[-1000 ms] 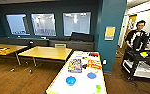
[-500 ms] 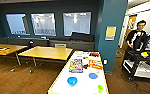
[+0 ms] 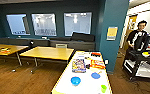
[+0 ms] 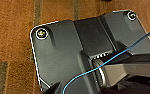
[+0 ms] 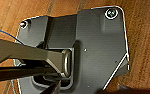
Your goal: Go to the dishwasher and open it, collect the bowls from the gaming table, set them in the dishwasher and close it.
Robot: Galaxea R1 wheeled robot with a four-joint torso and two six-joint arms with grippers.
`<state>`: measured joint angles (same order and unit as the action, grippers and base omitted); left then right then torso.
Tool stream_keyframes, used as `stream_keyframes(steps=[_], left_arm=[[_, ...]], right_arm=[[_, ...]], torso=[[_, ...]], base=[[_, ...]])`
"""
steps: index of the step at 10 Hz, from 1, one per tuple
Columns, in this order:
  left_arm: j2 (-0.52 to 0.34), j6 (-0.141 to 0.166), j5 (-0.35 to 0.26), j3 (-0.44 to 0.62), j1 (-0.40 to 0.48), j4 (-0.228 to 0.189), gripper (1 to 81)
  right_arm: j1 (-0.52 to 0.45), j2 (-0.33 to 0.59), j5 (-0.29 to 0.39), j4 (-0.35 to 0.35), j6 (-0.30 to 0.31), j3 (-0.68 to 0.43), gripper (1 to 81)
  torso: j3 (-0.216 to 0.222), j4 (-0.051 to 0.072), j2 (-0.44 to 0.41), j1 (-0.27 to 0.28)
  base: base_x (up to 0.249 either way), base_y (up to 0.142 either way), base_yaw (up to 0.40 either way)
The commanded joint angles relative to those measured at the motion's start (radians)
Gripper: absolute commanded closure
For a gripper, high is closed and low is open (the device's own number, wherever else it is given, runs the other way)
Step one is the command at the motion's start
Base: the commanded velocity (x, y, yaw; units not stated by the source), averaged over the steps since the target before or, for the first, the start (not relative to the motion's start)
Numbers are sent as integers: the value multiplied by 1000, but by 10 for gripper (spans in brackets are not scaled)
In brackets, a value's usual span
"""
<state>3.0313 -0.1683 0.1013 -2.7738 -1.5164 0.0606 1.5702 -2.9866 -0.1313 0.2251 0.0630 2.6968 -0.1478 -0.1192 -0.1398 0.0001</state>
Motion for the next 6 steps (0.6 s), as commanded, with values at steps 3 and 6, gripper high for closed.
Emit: stream_keyframes(steps=[3, 6], left_arm=[[-5, -2, -49, -3, 46, 7, 10], [-5, -2, -49, -3, 48, 5, 10]], right_arm=[[-48, 1, 42, -1, -3, -2, 10], [-48, 1, 42, -1, -3, -2, 10]], torso=[[0, 0, 0, 0], [0, 0, 0, 0]], base=[[0, 101, 0], [0, 101, 0]])
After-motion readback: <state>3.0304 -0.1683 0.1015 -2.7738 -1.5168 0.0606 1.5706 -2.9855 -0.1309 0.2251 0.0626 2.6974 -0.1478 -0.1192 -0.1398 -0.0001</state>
